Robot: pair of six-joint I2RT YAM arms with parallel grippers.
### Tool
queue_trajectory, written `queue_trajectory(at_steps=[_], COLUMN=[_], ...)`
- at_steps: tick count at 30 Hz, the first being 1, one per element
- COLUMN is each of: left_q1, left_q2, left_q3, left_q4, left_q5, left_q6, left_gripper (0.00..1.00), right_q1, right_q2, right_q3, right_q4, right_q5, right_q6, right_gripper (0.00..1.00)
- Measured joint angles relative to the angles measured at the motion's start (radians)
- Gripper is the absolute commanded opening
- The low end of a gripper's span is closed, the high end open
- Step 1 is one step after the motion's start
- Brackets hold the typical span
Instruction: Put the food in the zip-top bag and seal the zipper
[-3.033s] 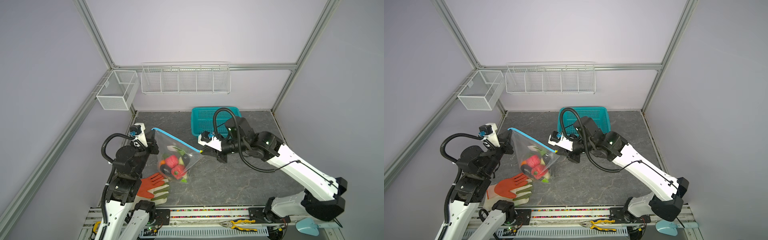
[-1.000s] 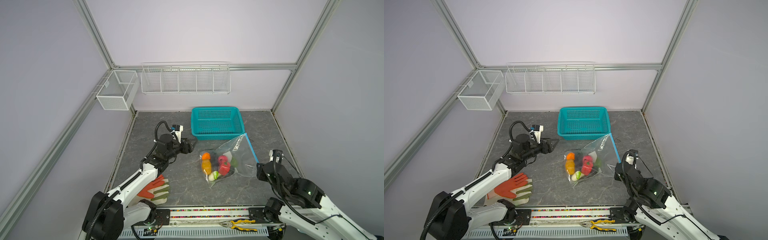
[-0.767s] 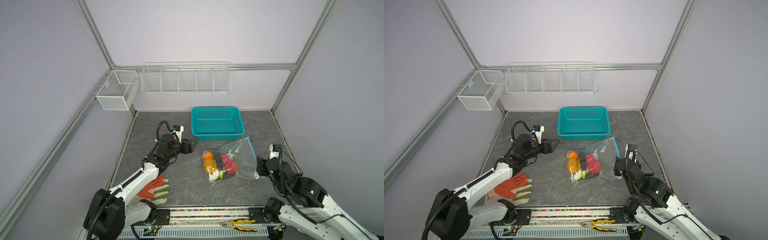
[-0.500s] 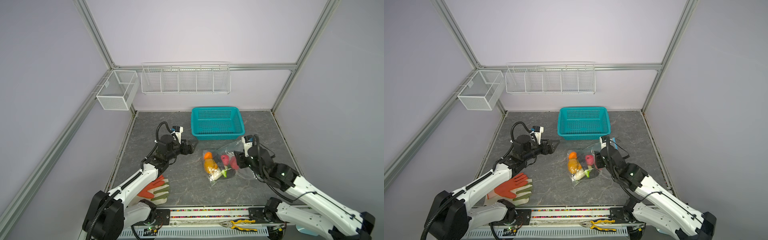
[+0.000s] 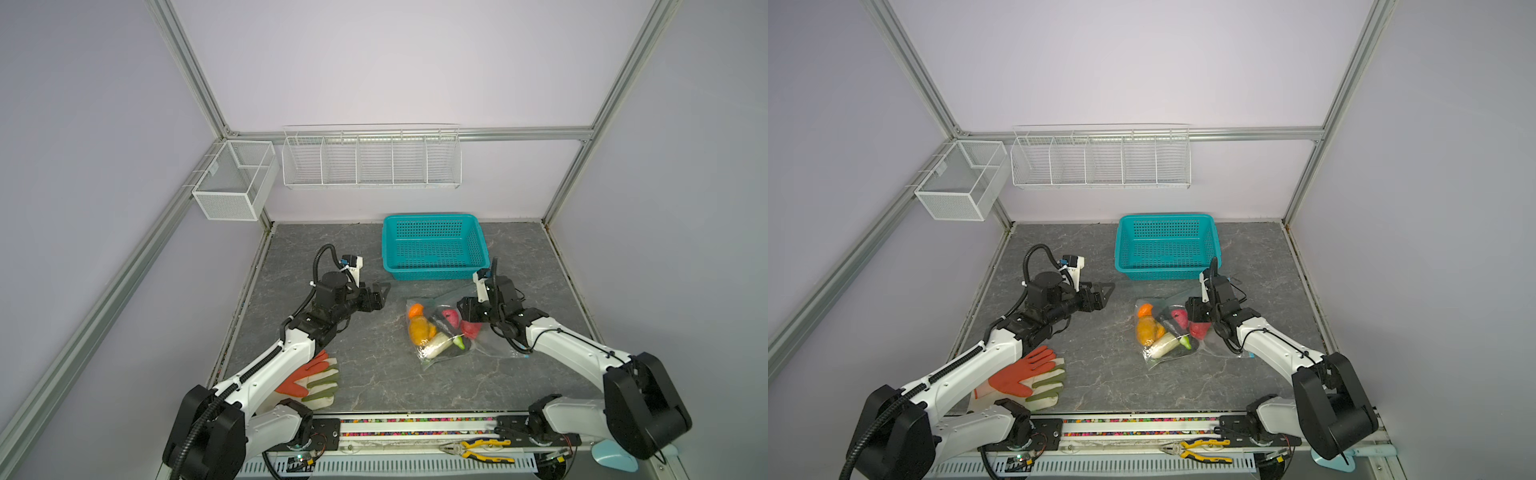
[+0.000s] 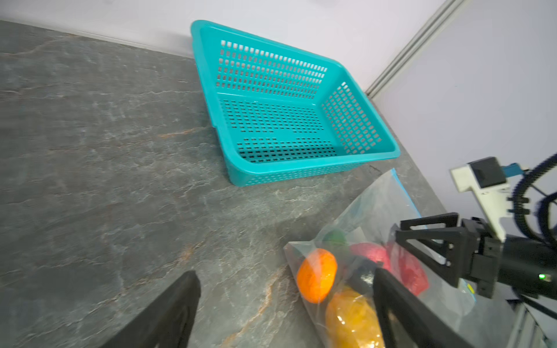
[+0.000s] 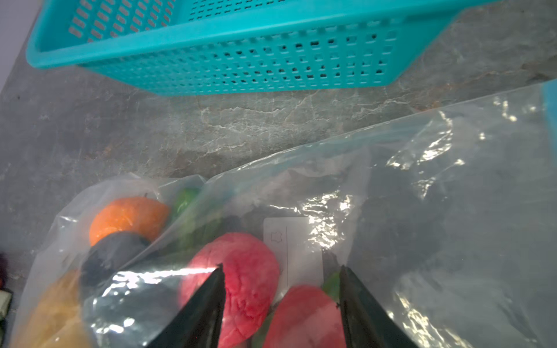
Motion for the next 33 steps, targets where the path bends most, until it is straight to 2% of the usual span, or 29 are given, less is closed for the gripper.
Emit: queue_trajectory(at_steps=[4,8,10,12,13,17,20,23,27,33], left_q1=[0.001,0.047,0.093,0.154,0.176,0.262,0.275,0.319,0.41,0.423], left_q2=[-0.063,-0.103,-0.097,-0.068,-0.053,0.049,0.093,0.103,0.217,0.256], left_q3=[-0.032,-0.035,-0.027,-0.028,-0.035,-0.053,-0.062,-0.12,-0.181,-0.197], left_q4=[-0.004,-0.033,-0.046,-0.042,-0.027,0.004,0.054,0.201,0.373,0.418], left_q5=[-0.136,-0.256,-0.329,-0.428,-0.462,-0.555,-0.573,-0.527,-0.476,-0.402], left_q6=[0.02,0.068,0.092,0.126,0.136,0.203,0.291,0.381,0.436,0.465], left_gripper=[0.81,0.83,0.85,0.87,0.9,0.89,0.9,0.88,0.86,0.85], right_q1=[-0.067,-0.138,-0.147,-0.151,-0.155,-0.211,-0.227,-0.232,-0.238,-0.242], right_q2=[-0.066,-0.182,-0.225,-0.234,-0.225,-0.102,-0.034,-0.014,-0.013,0.012], right_q3=[0.0,-0.034,-0.095,-0.16,-0.177,-0.237,-0.251,-0.269,-0.274,-0.303], right_q4=[0.004,0.089,0.2,0.303,0.333,0.539,0.614,0.724,0.767,0.834], right_q5=[-0.021,0.037,0.088,0.144,0.17,0.288,0.366,0.421,0.424,0.409], right_q6=[-0.022,-0.105,-0.174,-0.243,-0.266,-0.333,-0.373,-0.424,-0.461,-0.473], right_gripper=[0.78,0.98,0.92,0.9,0.9,0.91,0.9,0.91,0.89,0.9])
